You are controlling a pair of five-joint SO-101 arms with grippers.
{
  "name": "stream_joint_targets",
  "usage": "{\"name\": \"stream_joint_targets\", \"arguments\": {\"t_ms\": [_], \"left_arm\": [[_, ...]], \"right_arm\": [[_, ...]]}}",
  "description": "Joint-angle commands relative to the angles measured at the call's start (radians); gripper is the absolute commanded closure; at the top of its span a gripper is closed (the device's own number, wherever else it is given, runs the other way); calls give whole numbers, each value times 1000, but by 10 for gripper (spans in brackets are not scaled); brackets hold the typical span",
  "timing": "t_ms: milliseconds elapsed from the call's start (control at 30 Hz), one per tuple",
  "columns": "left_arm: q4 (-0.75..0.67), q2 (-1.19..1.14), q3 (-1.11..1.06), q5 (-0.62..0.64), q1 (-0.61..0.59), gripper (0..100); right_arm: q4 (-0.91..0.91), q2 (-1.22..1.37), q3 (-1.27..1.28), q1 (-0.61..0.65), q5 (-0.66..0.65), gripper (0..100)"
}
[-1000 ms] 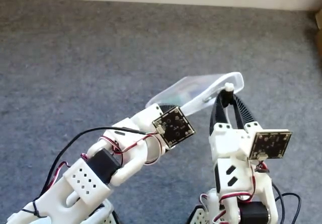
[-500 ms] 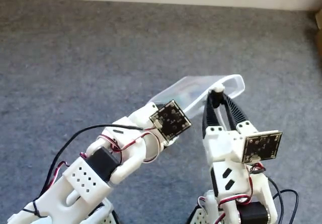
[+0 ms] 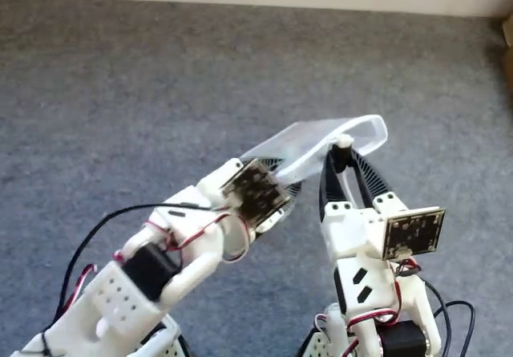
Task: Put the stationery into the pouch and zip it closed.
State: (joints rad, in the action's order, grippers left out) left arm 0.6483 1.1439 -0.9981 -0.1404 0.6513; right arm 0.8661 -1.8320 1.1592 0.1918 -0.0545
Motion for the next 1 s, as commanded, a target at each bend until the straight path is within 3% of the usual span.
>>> {"name": "stream_joint_targets", "arguments": {"t_ms": [0, 600, 867, 967], "left_arm": [[-12, 117, -16, 6, 44, 860], [-100, -71, -33, 5, 68, 862], [-100, -71, -33, 5, 68, 992], [-97, -71, -33, 5, 68, 994]], "right_arm": [[-1, -5, -4, 15, -11, 994], [1, -5, -2, 15, -11, 994], [1, -5, -2, 10, -9, 994], [-4, -5, -4, 7, -3, 994]]}}
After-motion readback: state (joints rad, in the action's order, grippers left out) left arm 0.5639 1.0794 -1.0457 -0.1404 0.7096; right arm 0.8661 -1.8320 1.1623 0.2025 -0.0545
